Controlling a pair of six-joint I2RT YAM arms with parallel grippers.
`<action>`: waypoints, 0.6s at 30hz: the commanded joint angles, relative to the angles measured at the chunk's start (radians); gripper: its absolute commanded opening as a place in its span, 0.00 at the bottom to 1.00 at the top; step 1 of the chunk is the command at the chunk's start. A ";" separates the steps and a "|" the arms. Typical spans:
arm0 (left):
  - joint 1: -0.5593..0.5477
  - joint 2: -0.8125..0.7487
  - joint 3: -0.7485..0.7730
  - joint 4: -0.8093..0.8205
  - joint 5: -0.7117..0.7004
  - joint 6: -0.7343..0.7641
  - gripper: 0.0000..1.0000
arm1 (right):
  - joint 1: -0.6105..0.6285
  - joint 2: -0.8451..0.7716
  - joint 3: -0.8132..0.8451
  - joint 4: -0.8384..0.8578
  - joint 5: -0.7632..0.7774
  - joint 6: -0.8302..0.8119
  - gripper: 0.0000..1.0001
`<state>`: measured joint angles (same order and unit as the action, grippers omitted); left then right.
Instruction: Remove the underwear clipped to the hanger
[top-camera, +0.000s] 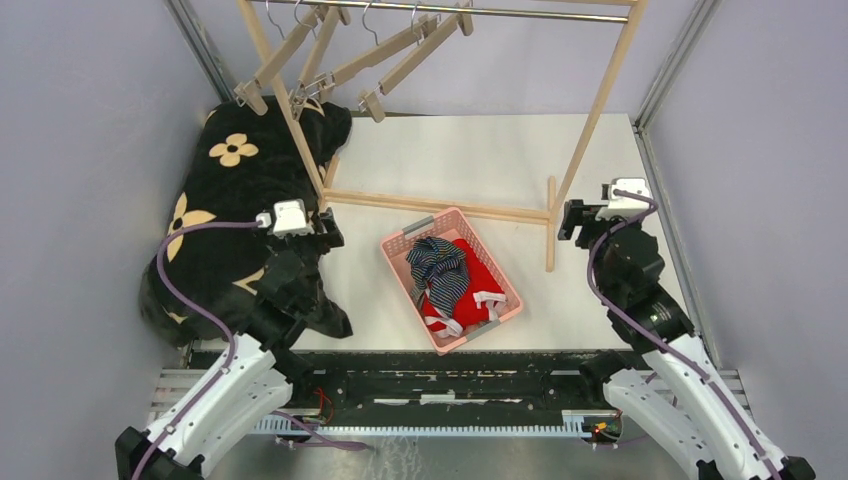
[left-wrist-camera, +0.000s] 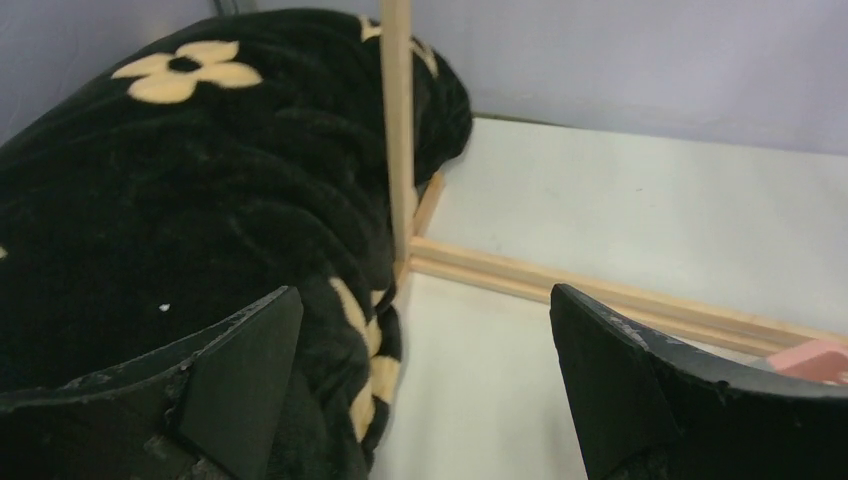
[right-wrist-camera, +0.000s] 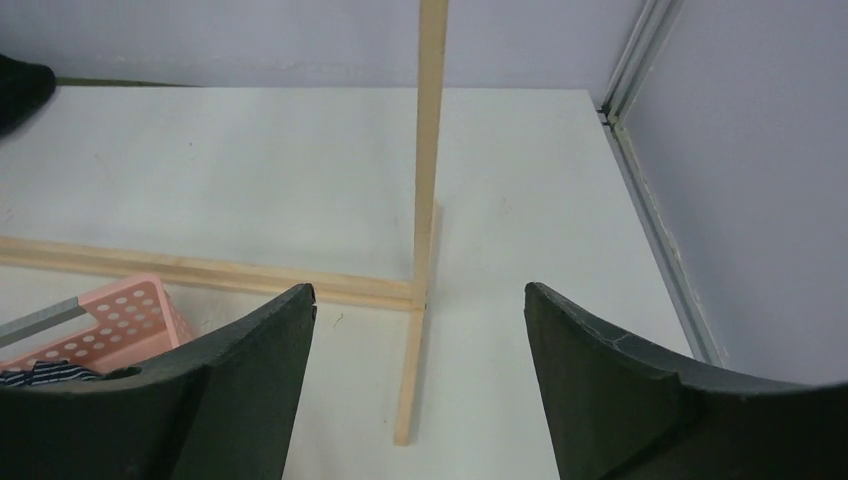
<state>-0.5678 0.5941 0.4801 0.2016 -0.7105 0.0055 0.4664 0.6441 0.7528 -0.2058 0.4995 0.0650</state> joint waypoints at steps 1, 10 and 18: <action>0.149 -0.024 -0.063 0.155 0.081 -0.092 0.99 | 0.001 -0.082 -0.014 0.050 0.084 -0.011 0.84; 0.196 -0.082 -0.140 0.253 0.122 -0.077 0.99 | 0.000 -0.169 -0.079 0.146 0.237 -0.059 0.88; 0.197 -0.100 -0.131 0.234 0.131 -0.084 0.99 | 0.000 -0.132 -0.056 0.112 0.243 -0.041 0.99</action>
